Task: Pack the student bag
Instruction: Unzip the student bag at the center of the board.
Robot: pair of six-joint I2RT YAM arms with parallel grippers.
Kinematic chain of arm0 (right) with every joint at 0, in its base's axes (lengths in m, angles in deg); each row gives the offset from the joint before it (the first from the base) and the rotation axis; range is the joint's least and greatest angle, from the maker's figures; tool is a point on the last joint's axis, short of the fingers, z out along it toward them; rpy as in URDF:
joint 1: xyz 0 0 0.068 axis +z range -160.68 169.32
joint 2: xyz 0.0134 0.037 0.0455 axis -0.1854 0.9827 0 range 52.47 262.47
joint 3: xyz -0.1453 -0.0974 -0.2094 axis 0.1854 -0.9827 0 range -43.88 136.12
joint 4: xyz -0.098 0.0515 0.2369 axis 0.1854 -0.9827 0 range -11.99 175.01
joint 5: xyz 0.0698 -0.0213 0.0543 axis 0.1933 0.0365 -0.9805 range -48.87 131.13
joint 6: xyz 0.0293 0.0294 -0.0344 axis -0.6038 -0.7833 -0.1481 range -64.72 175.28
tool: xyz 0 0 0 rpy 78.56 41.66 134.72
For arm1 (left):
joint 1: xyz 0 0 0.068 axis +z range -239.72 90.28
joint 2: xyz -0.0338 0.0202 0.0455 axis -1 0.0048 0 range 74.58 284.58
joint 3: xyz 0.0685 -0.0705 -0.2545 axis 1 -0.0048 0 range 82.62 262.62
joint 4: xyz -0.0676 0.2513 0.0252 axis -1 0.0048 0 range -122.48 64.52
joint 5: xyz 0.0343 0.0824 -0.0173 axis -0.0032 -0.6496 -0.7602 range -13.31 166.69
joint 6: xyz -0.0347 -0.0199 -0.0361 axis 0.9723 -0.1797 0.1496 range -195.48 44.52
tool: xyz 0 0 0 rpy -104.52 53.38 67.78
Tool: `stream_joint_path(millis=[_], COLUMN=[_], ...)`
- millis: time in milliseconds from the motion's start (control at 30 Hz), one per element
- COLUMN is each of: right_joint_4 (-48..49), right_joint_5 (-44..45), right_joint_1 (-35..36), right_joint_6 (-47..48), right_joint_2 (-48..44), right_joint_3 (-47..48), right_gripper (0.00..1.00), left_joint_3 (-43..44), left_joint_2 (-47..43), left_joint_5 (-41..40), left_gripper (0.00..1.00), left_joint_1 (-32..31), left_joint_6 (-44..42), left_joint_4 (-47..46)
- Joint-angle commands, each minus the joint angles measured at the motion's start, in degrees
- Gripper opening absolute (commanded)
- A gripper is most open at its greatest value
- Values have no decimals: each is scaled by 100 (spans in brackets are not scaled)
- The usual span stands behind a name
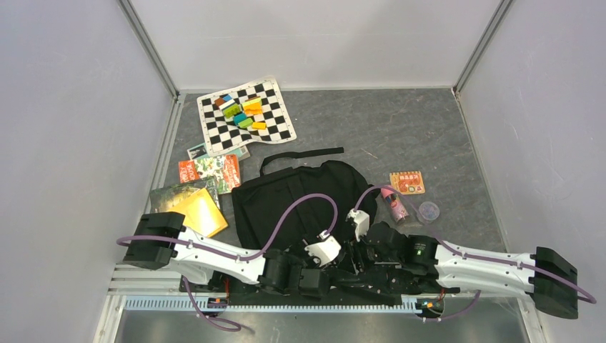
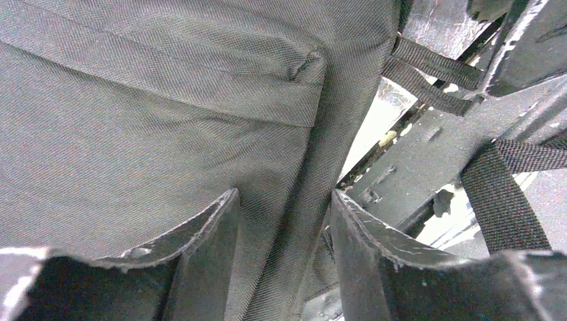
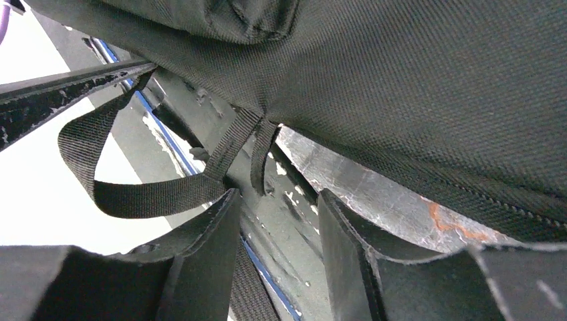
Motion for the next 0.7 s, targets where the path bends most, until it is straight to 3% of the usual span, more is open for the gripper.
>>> stream_joint_path(millis=[0,267,433,667], right_joint_4=[664,1124,1216,1467], right_joint_5=[229,312,368,324], right_joint_1=[110,228,248,265], right_joint_6=[91,15,15,0], right_joint_2=[80,312,338,512], right_joint_3=[-56,-192,-165,-148], right_gripper=[50,43,36,34], left_joint_3=[211,185,160,159], left_joint_2=[34,-22,-65,-86], left_joint_5=[-274,-284,-281,-324], left_gripper=[55,38,33,29], left_joint_1=[-36,-36,-37,-41], left_joint_6=[325,394,422,460], left_joint_4=[14,14,3,1])
